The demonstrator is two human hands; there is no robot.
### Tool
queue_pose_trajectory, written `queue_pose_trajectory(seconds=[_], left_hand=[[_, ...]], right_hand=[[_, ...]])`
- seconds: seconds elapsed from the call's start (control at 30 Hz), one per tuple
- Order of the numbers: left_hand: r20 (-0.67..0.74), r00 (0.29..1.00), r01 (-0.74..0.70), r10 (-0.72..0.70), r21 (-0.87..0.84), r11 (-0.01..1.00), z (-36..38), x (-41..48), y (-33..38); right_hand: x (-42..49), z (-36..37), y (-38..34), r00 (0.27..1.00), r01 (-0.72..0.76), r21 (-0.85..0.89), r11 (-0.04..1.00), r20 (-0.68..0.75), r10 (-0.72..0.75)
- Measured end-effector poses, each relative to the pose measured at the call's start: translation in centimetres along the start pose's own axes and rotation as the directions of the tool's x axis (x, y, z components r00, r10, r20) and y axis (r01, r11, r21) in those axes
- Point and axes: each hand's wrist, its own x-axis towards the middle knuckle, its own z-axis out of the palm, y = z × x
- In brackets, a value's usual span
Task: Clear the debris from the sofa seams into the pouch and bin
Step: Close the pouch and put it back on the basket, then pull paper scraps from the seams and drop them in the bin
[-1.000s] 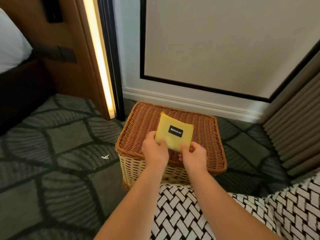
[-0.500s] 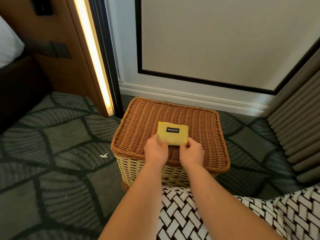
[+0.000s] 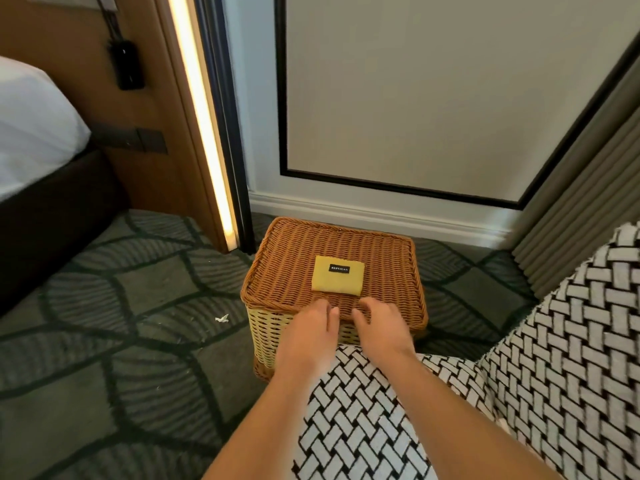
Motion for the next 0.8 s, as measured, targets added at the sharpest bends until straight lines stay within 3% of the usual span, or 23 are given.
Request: queue_pose_trajectory(seconds=[0.1, 0.17, 0.23, 0.37, 0.5, 0.8], left_hand=[[-0.033, 0.999, -0.002, 0.006, 0.132, 0.991, -0.2, -3.7, 0.3], [-0.021, 1.0, 0.002, 0.002, 0.194, 0.981, 0.1, -6.3, 0.4], [0.012, 1.0, -0.012, 0.009, 0.217, 0.976, 0.1, -9.2, 0.5], [0.063, 0.997, -0.055, 0.043, 0.205, 0.977, -0.1, -15.4, 0.9], [0.133, 0.991, -0.025, 0.019, 0.049, 0.998, -0.7, -21.0, 2.0], [0.268, 0.962, 0.124, -0.04, -0.301, 0.946, -1.7, -30.1, 4.8]], right_hand=[[-3.1, -1.7, 0.3, 0.994, 0.052, -0.199, 0.979, 0.102, -0.032], [-5.7, -2.4, 1.2, 0.978, 0.201, -0.378, 0.904, 0.129, -0.164], [-8.2, -3.1, 2.6, 0.963, 0.269, -0.353, 0.896, 0.107, -0.247], [-13.2, -5.5, 5.2, 0.952, 0.275, -0.298, 0.914, 0.219, -0.215], [-19.5, -7.4, 8.3, 0.944, 0.264, -0.253, 0.931, 0.268, -0.195], [-30.2, -11.7, 16.8, 0.959, 0.229, -0.19, 0.955, 0.215, -0.187]])
